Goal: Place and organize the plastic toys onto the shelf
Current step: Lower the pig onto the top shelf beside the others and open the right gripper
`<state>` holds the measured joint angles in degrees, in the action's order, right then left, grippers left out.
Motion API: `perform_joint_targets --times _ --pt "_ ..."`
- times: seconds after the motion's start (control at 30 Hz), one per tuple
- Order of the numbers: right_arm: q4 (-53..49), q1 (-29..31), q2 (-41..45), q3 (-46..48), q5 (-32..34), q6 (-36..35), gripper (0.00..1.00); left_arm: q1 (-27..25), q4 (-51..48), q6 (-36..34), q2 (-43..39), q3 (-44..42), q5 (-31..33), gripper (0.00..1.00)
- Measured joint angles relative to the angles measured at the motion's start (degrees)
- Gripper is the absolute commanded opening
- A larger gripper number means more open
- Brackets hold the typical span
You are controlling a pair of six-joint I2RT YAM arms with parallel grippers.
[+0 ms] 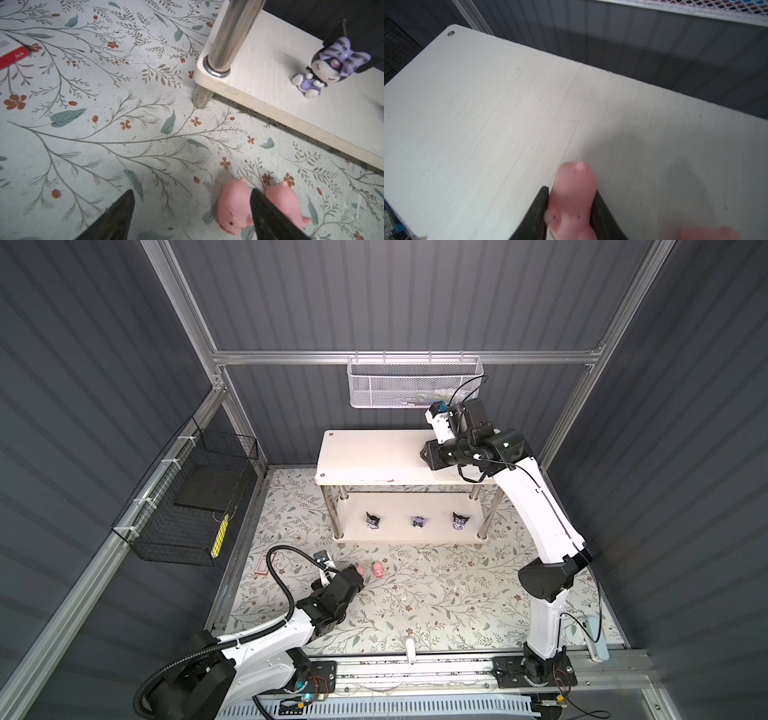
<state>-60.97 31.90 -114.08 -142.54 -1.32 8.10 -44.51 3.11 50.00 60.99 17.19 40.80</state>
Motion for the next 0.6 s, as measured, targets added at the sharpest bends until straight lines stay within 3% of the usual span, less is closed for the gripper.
perform_joint_targets --times 0.6 --pt "-0.2 0.0 0.0 0.0 0.0 0.0 0.42 0.4 0.9 0.0 1.1 0.0 -0.5 0.87"
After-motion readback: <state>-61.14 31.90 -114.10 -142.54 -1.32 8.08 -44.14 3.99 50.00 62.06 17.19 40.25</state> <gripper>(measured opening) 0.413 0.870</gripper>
